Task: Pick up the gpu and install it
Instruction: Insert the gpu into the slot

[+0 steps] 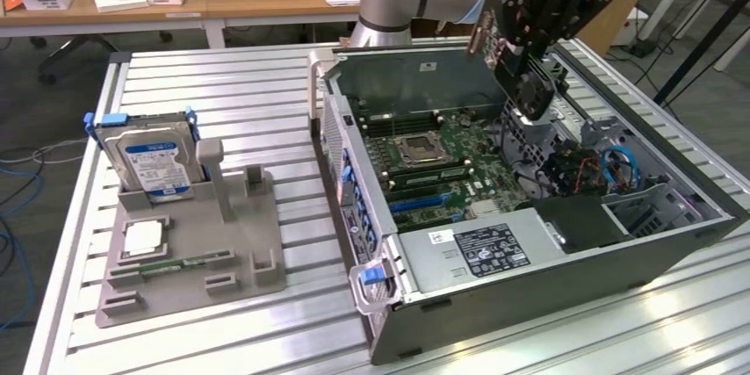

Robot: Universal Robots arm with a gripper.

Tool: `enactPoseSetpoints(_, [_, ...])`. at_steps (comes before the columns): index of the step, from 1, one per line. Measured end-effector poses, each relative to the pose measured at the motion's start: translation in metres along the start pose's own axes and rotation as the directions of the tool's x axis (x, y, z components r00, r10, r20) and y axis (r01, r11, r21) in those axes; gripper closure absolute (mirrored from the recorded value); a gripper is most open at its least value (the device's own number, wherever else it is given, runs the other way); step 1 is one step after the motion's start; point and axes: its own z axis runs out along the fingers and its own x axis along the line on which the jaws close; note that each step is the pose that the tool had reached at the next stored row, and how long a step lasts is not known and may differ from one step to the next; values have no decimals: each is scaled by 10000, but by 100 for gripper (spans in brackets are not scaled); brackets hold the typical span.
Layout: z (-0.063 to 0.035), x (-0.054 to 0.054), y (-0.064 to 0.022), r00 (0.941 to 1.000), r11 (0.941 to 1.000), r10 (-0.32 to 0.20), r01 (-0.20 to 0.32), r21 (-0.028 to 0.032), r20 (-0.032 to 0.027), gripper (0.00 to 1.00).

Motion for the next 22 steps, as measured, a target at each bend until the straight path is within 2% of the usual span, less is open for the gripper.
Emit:
enactPoseSetpoints(7, [2, -1, 0, 9960, 9960, -894, 894, -26, -52, 74])
enactPoseSetpoints(10, [2, -1, 0, 9923, 9923, -1235, 1235, -37, -72, 74])
enactPoseSetpoints(16, [2, -1, 0, 9818, 9818, -1897, 1897, -59, -109, 74])
enactPoseSetpoints(20, [2, -1, 0, 9720, 9721, -2344, 2344, -75, -133, 74])
enactPoseSetpoints(22, [2, -1, 0, 9652, 9653, -2612, 2611, -85, -148, 74])
